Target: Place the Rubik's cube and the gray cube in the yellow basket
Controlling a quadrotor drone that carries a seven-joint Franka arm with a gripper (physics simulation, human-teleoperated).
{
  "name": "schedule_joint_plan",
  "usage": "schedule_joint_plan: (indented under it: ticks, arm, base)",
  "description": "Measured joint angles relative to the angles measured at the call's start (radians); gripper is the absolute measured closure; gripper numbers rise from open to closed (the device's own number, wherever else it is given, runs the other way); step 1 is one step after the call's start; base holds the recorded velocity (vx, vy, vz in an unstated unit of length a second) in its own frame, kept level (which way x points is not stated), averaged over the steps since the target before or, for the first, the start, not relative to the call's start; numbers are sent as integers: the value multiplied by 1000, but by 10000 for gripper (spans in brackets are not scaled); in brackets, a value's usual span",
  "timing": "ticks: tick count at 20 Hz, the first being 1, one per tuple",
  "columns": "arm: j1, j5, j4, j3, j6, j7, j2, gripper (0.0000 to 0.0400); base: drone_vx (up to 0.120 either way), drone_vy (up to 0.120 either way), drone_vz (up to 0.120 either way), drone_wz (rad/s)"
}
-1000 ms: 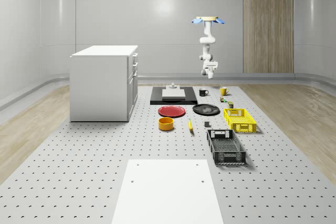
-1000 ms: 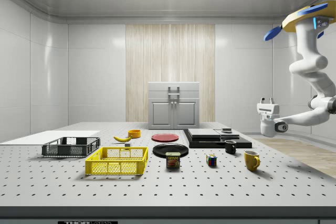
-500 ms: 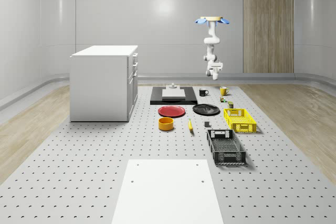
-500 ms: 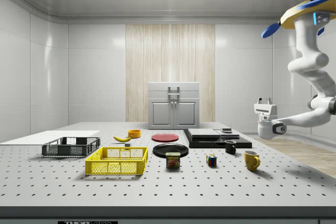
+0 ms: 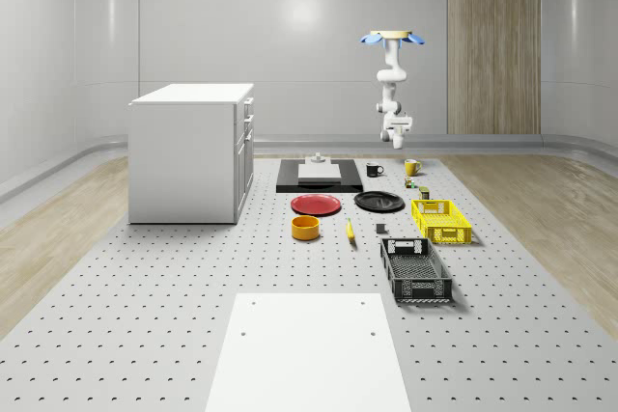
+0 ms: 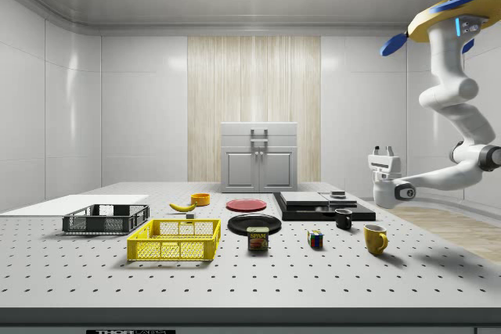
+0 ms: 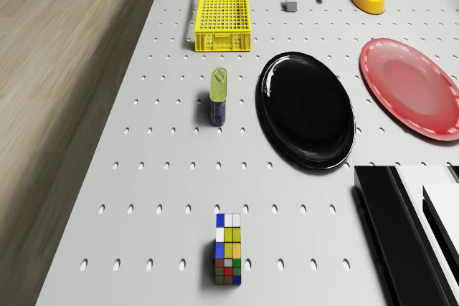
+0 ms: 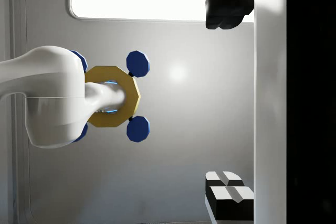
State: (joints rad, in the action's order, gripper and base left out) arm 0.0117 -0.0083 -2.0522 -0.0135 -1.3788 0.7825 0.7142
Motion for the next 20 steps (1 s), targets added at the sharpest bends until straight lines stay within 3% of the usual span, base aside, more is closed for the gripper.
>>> schedule_joint_plan:
  ticks: [12,20]
  arm:
    - [17,-78,-9,-56,-10,10,7,0]
    - [73,-330,-54,-233,-22,45,21,0]
  base:
    - [120,0,0,0]
    - [120,0,-15,0]
